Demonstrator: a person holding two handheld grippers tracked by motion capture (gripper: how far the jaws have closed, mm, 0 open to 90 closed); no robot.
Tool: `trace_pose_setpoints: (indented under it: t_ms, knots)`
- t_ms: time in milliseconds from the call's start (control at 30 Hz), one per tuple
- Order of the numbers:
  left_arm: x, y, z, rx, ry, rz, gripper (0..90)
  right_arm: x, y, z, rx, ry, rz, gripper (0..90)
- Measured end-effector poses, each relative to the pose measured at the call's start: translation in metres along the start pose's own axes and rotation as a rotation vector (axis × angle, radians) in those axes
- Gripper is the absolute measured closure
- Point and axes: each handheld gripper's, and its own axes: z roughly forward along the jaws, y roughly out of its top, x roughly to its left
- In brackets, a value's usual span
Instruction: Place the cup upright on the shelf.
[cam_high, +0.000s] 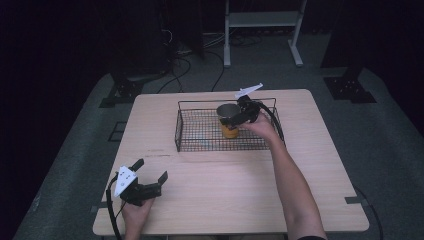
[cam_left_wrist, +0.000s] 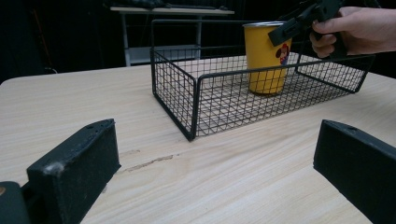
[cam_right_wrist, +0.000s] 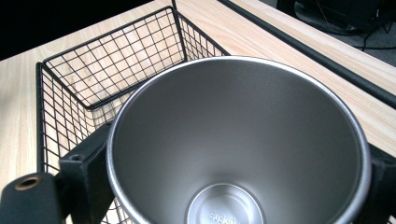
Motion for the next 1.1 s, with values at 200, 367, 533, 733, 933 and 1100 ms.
trace_pose_setpoints:
  t_ms: [200,367,533,733,933,1100]
  knots:
    - [0.0001,0.0,0.0,0.0,0.0,0.0,0.0,-0.0005,-0.0013,-0.0028,0.011,0.004,-0.002,8.7]
    - [0.0,0.0,0.0,0.0,0.001,0.0,0.0,0.0003,-0.0025,-0.0047,0.016,0.005,-0.002,8.2]
    - [-0.0003,0.0,0.0001,0.0,0.002,0.002,0.0,0.003,-0.004,-0.0066,0.025,-0.001,-0.015,8.0]
    - [-0.0004,0.0001,0.0,-0.001,0.003,0.003,0.0,0.003,-0.006,-0.0091,0.032,-0.021,-0.021,8.0]
    - [-0.0003,0.0001,-0.0001,-0.001,0.004,0.003,0.0,0.0032,-0.0062,-0.0098,0.041,-0.026,-0.031,8.0]
    - [-0.0005,0.0001,-0.0001,0.0,0.004,0.004,0.0,0.0053,-0.0056,-0.0095,0.056,-0.032,-0.048,8.1]
